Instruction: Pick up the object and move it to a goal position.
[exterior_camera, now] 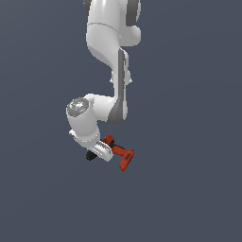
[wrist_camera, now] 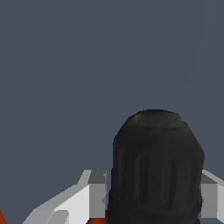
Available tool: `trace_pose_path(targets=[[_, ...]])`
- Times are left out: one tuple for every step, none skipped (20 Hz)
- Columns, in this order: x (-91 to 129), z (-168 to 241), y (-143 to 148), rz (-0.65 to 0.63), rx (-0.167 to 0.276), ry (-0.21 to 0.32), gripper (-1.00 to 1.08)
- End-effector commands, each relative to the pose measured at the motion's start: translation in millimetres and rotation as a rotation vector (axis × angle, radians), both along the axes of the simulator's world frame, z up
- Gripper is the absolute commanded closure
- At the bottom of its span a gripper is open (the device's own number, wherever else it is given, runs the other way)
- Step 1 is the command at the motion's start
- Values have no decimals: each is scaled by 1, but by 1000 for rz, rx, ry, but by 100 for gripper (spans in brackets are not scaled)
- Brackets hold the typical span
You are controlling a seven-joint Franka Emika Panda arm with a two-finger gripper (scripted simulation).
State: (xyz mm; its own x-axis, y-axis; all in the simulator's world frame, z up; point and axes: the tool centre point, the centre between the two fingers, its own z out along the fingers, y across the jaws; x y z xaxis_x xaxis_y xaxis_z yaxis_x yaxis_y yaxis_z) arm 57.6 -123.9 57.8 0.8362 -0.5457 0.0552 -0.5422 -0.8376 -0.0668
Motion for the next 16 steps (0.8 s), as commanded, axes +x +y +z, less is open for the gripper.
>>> trace_pose_path(targets=[[-3,19,12,3,1,-8,108],[-5,25,16,3,1,-8,108],[-8,33,21,3,1,-8,108],[-11,41,26,3,1,-8,108],[-14,49,31,2,1,-8,108],[-18,57,36,2,1,-8,108],[-21,66,42,2,1,-8,108],[-24,74,47,2,1,-8,108],[-27,83,53,2,1,-8,108],[-31,92,58,2,1,-8,108],[-34,101,64,2,1,-8,108],[-37,110,70,2,1,-8,108],[-41,119,75,2,1,-8,108],[-44,129,81,2,1,-8,108],[-48,138,87,2,1,-9,108],[-51,148,93,2,1,-9,108]])
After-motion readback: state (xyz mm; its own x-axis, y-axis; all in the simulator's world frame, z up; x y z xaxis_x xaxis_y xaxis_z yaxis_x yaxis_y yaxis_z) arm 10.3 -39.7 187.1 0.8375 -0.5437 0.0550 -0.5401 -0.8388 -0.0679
